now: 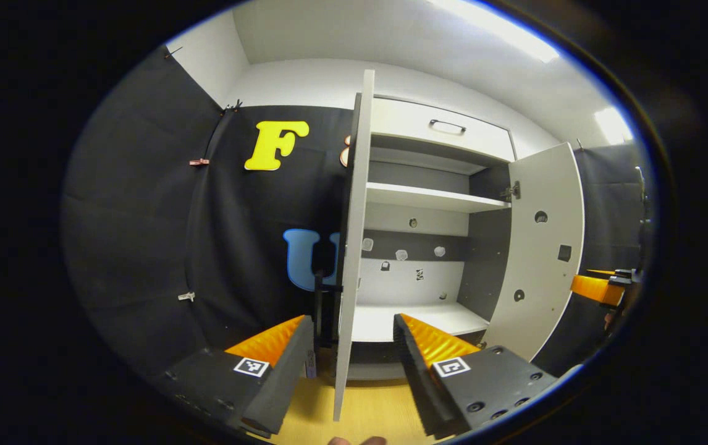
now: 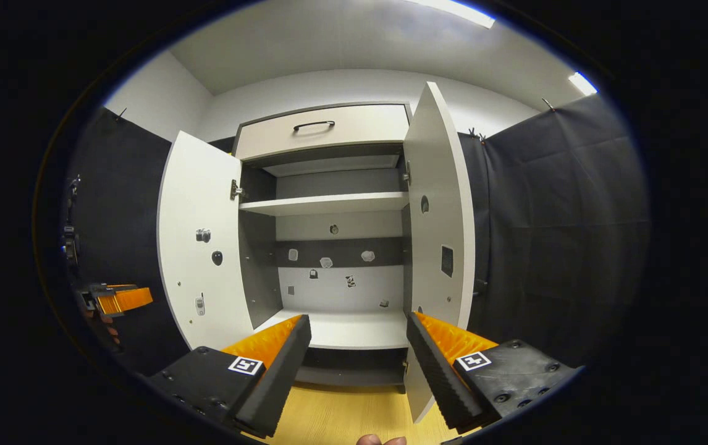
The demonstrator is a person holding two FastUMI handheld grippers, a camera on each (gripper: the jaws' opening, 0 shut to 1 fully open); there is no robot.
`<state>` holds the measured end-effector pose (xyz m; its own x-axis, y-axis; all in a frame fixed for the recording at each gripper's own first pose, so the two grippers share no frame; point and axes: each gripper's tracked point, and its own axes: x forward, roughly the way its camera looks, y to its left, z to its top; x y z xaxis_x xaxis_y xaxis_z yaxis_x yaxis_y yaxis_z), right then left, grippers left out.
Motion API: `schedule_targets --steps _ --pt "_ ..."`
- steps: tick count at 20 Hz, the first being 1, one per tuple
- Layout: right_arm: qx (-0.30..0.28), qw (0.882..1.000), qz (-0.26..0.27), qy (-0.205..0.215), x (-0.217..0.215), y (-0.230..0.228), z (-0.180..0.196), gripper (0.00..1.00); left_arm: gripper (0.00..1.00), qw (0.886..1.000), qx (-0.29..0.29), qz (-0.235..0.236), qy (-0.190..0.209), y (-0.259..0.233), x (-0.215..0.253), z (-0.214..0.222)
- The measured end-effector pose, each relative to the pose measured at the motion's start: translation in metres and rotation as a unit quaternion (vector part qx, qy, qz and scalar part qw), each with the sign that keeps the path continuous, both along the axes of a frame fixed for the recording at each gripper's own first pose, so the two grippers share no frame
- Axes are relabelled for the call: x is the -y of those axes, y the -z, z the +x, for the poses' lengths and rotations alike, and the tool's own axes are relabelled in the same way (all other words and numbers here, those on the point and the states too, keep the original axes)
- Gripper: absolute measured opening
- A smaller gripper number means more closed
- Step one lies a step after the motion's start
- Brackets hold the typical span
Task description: Open the right door of the double-door shoe cabinet with the right hand, and open the left door with the left hand.
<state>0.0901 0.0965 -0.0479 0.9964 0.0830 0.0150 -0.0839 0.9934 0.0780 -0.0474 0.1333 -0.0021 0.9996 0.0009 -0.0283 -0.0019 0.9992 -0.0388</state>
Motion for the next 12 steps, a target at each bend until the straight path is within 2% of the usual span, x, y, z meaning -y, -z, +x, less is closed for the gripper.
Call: schedule_targets --steps 2,12 --pt "0.001 1.000 -0.003 0.001 0.000 -0.001 -0.001 0.98 0.97 1.000 0.008 0.004 0.006 -0.006 0.011 -0.005" --pt "0.000 1.000 0.000 0.008 0.004 -0.001 -0.006 0.98 0.96 0.999 0.010 0.012 0.033 -0.008 0.064 -0.008"
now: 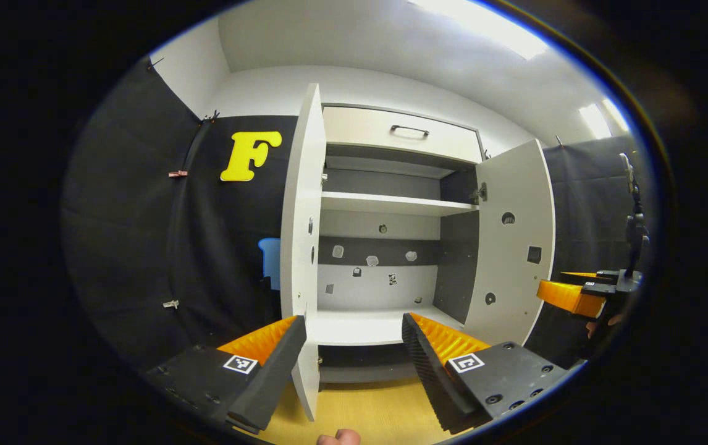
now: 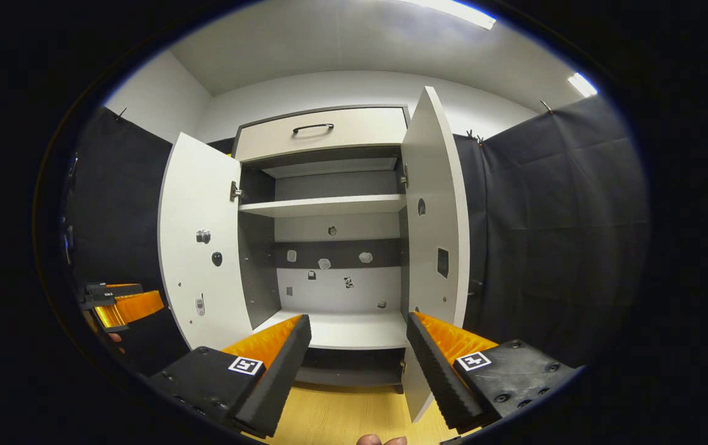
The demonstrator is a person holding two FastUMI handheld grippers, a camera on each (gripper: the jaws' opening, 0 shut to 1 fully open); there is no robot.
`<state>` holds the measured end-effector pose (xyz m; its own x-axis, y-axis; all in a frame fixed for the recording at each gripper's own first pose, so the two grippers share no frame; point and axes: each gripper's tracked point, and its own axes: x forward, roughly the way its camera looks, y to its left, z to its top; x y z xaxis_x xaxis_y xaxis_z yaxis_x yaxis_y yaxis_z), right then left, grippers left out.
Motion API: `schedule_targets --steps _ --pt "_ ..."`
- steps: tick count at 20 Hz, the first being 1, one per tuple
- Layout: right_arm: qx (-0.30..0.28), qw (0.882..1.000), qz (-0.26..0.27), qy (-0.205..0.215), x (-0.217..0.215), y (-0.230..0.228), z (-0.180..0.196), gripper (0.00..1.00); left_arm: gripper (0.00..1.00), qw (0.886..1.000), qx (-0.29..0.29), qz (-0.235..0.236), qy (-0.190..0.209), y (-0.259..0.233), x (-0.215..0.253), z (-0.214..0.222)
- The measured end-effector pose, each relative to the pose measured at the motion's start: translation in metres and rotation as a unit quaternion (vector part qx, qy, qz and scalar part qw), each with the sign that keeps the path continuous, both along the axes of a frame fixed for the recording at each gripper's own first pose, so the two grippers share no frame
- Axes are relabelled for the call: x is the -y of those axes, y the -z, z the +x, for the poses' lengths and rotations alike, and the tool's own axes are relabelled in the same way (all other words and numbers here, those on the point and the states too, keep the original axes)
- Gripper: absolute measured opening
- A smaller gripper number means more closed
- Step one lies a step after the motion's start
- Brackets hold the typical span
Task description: Open the right door of the double-door shoe cabinet with the right hand, and open the left door with the left hand.
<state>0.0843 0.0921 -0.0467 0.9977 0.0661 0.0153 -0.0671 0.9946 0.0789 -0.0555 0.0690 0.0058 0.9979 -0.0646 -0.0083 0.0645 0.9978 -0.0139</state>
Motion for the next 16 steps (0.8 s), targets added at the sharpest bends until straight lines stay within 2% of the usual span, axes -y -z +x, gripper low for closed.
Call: schedule_targets --steps 8,16 --pt "0.000 1.000 -0.001 0.002 0.006 0.000 -0.002 0.98 0.96 1.000 0.001 0.008 -0.009 0.000 0.007 0.000" --pt "-0.001 1.000 0.000 0.002 0.008 0.000 0.000 0.98 0.96 1.000 -0.006 0.014 -0.001 0.004 0.020 0.004"
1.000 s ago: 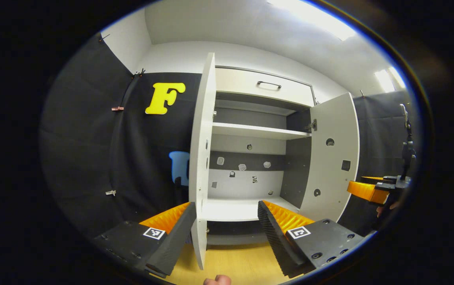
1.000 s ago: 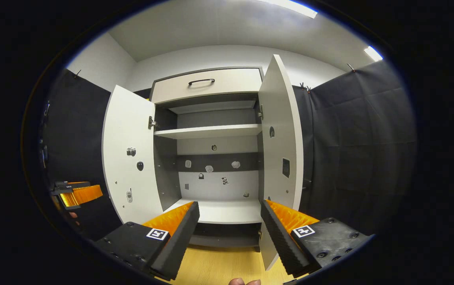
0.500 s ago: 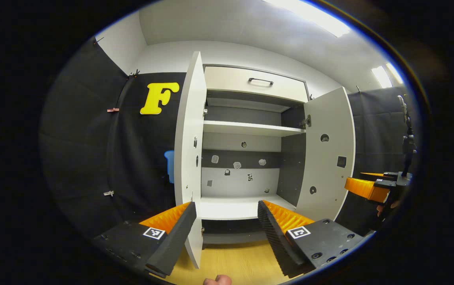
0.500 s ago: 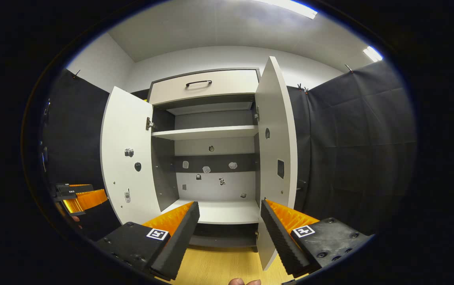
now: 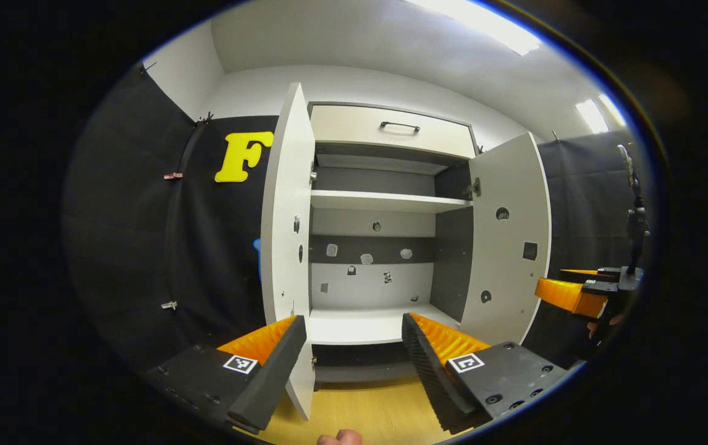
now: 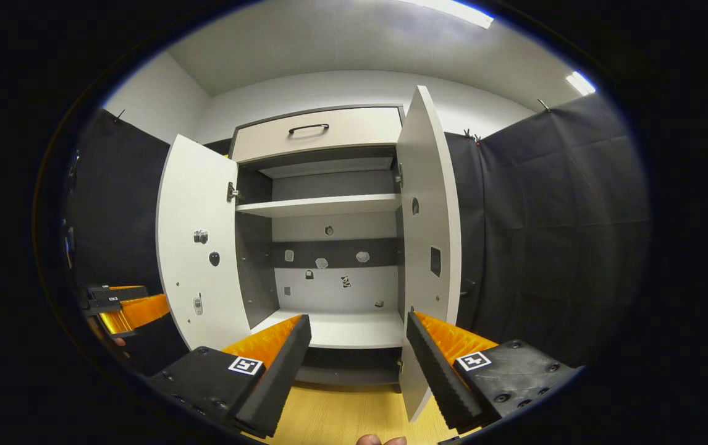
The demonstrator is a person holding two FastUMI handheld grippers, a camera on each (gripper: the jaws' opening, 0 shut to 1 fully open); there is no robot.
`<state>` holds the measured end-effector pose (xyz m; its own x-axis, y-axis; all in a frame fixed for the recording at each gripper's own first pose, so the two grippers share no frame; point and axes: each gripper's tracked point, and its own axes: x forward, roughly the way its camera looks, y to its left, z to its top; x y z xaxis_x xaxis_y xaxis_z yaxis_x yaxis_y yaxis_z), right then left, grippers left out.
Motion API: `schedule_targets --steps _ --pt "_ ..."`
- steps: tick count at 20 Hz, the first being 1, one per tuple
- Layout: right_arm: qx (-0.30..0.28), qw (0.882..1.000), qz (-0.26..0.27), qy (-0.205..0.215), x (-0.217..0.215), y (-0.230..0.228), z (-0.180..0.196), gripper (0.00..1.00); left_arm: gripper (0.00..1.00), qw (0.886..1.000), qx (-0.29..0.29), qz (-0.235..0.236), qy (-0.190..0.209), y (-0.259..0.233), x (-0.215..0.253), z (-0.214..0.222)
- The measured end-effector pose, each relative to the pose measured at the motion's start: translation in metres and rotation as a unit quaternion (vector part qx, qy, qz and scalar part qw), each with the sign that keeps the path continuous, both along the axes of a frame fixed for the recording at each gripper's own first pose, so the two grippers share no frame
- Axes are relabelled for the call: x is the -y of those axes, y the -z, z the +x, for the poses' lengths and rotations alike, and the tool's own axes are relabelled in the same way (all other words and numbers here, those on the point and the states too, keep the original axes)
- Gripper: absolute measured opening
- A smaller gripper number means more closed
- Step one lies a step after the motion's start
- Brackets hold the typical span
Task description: Open the right door of the double-door shoe cabinet with the right hand, and open the left door with the left hand.
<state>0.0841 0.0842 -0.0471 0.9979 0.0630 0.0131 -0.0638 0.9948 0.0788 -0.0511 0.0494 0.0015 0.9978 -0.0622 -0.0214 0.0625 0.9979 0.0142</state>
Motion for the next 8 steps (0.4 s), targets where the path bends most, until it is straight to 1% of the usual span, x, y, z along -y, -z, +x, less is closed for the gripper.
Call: schedule_targets --steps 8 --pt "-0.001 1.000 0.003 0.005 0.0043 0.0009 0.0015 0.98 0.96 1.000 0.001 0.001 0.001 -0.0002 0.0027 0.0038"
